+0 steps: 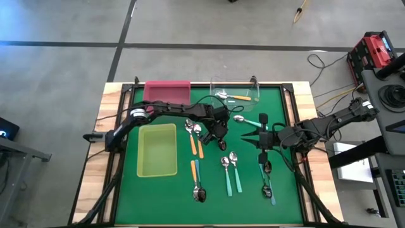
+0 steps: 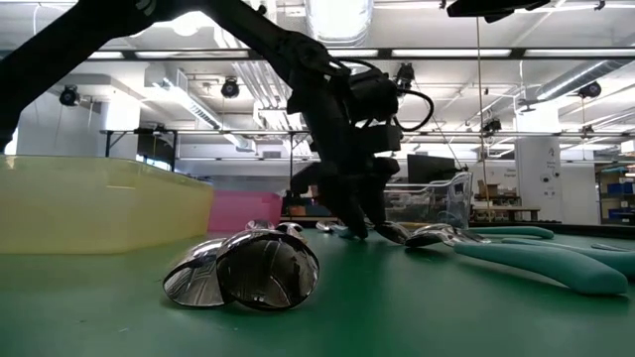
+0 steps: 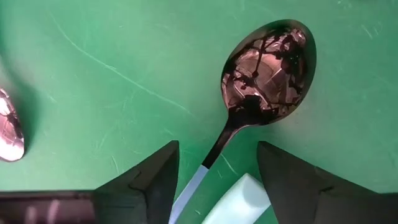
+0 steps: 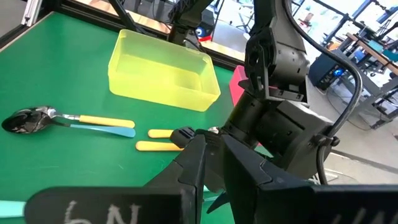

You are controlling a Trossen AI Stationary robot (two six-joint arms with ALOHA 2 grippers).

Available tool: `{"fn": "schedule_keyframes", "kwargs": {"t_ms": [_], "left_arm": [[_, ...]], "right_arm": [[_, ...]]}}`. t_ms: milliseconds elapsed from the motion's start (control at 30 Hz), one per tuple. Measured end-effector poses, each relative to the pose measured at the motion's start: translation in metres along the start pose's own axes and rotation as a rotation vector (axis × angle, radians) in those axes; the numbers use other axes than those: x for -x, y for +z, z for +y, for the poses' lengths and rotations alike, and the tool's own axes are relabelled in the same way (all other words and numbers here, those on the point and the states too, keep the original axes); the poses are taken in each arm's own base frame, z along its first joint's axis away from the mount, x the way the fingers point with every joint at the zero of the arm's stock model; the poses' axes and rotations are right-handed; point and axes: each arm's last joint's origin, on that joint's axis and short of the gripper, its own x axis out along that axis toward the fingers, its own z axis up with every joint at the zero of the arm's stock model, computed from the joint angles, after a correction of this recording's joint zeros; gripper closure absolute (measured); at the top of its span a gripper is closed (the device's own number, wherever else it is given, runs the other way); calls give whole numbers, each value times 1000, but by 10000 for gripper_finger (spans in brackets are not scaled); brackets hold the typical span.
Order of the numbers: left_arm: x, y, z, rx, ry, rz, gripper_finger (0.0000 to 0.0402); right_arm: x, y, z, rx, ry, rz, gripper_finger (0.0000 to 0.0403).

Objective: Sort silverware by color (type)
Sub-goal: Put the blue spoon into the yellow bin

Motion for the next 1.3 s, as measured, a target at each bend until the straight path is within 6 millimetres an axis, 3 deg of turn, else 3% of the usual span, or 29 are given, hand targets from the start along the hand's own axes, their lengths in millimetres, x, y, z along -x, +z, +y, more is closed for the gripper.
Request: {"fn": "schedule_keyframes", "kwargs": {"t_ms": [500,900,1167,1300], "left_arm": [[1,-1,2,49,9,-3,391],[6,2,4,156,16,-8,401],[59,19,7,283,61,-82,401],[99,31,0,415,79,-124,401]], "right_arm": [[0,0,0,6,0,0,360],[0,0,0,6,0,0,360],[0,0,0,5,0,1,360],[0,0,0,6,0,1,360]]}}
